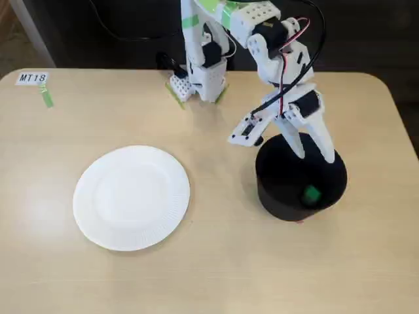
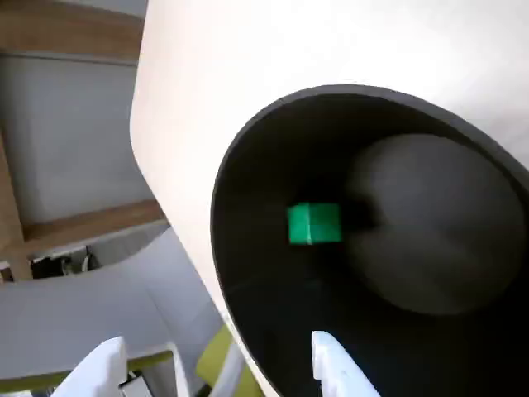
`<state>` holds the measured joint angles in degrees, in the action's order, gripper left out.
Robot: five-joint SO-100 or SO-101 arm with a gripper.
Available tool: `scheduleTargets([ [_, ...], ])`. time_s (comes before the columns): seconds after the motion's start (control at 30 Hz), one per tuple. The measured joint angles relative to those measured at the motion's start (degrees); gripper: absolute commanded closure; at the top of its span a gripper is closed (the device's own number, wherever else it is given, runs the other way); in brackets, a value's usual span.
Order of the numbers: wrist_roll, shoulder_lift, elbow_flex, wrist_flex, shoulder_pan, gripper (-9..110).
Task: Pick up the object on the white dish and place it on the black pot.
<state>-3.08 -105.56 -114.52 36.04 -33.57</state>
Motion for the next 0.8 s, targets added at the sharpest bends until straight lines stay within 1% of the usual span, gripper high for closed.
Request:
scheduleTargets([
  [0.07, -0.09, -0.09, 0.00, 0.00, 0.00, 83],
  [0.23, 0.18, -4.31, 0.00, 2.20, 2.55, 101],
  [0.47, -0.88, -17.49, 0.00, 8.26, 11.25, 101],
  [0.7, -2.55, -33.75, -1.23, 17.05, 27.60, 101],
  [0.8, -2.99, -40.52, -3.96, 19.78, 31.90, 101],
])
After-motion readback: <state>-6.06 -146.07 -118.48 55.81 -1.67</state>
